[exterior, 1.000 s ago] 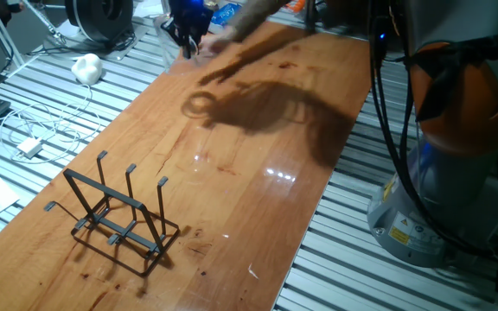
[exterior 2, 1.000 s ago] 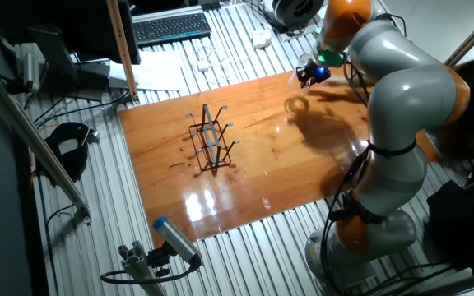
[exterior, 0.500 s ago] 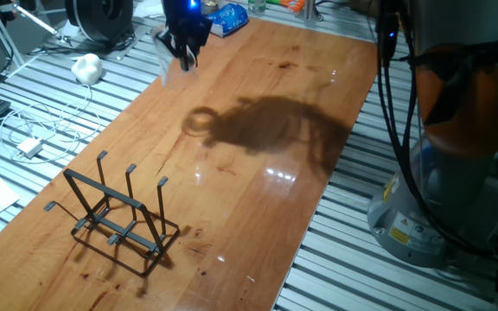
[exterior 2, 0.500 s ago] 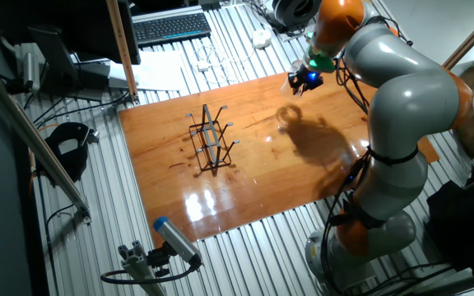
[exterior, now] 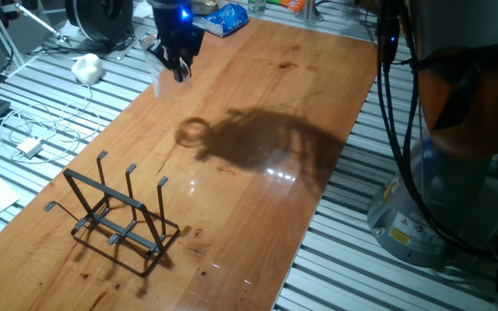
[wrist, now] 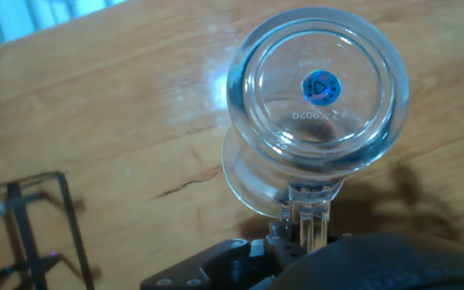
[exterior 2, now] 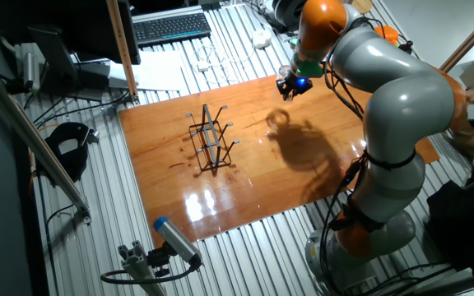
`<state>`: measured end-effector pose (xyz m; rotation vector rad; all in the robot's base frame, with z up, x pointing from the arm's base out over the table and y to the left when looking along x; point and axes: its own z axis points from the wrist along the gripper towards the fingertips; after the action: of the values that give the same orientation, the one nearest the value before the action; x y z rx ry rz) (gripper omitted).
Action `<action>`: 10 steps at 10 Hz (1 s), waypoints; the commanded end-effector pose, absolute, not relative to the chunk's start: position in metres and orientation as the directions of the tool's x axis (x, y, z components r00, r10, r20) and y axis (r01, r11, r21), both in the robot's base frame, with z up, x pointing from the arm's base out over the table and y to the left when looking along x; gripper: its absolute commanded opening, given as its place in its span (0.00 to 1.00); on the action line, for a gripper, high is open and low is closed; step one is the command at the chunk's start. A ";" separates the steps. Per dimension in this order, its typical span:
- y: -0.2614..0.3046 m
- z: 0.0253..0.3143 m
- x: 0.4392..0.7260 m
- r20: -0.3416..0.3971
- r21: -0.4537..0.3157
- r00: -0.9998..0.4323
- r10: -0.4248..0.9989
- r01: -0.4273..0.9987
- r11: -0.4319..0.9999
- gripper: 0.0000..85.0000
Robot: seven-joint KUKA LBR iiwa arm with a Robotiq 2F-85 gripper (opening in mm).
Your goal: Put the cup on the cup rack
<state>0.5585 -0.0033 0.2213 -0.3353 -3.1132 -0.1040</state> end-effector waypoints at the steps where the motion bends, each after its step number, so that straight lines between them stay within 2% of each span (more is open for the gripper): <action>1: -0.003 0.221 0.558 0.014 0.074 -0.996 0.092 0.093 0.993 0.00; 6: -0.003 0.221 0.558 -0.014 0.097 -0.997 -0.073 -0.074 0.992 0.00; 10: -0.003 0.221 0.558 -0.007 0.098 -0.991 -0.132 -0.132 0.986 0.00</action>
<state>0.5588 -0.0004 0.2229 0.1884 -3.1269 -0.1621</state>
